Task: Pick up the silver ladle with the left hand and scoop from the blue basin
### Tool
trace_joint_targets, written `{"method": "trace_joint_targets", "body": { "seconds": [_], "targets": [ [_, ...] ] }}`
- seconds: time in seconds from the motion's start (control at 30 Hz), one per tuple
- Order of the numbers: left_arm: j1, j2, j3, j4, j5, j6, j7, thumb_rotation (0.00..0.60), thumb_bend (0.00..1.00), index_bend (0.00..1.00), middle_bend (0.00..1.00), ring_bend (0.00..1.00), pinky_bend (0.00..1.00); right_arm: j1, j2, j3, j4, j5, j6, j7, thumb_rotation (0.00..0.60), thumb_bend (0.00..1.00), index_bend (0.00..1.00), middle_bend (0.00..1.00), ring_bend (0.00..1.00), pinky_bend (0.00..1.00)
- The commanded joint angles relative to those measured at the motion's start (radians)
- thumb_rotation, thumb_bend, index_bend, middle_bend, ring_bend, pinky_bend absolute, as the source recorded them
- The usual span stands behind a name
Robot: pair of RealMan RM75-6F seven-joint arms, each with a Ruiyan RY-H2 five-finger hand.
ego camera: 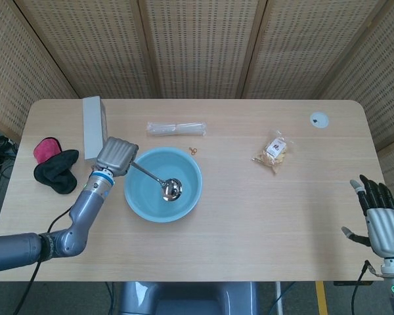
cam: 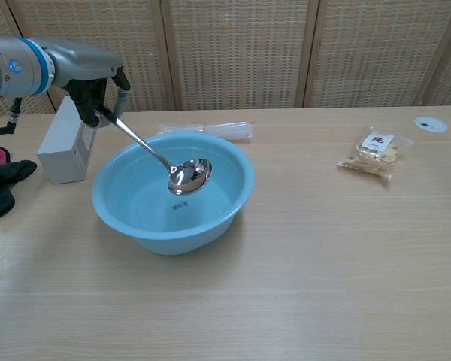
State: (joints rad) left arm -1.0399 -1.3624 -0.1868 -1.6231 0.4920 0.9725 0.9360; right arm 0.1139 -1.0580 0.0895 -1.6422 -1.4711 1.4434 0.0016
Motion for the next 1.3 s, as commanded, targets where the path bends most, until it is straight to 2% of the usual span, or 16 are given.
{"method": "trace_joint_targets", "body": {
  "seconds": [0.03,0.2,0.63,1.3],
  "targets": [
    [-0.054,-0.066,0.029,0.061,-0.056,0.043,0.079,0.6,0.81,0.93,0.95,0.95,1.0,0.001,0.003,0.003,0.002,0.006,-0.002,0.006,0.6,0.0,0.0,0.0,0.0,0.0],
    [-0.09,-0.12,0.045,0.109,-0.096,0.074,0.143,0.6,0.81,0.93,0.95,0.95,1.0,0.002,0.006,0.007,0.004,0.016,-0.008,0.015,0.6,0.0,0.0,0.0,0.0,0.0],
    [-0.11,-0.215,0.073,0.206,-0.126,0.066,0.171,0.6,0.81,0.93,0.95,0.95,1.0,0.005,0.008,0.015,0.011,0.034,-0.016,0.023,0.6,0.0,0.0,0.0,0.0,0.0],
    [-0.103,-0.239,0.068,0.253,-0.133,0.048,0.155,0.6,0.81,0.94,0.95,0.95,1.0,0.012,0.004,0.019,0.006,0.049,-0.027,0.007,0.6,0.0,0.0,0.0,0.0,0.0]
  ]
}}
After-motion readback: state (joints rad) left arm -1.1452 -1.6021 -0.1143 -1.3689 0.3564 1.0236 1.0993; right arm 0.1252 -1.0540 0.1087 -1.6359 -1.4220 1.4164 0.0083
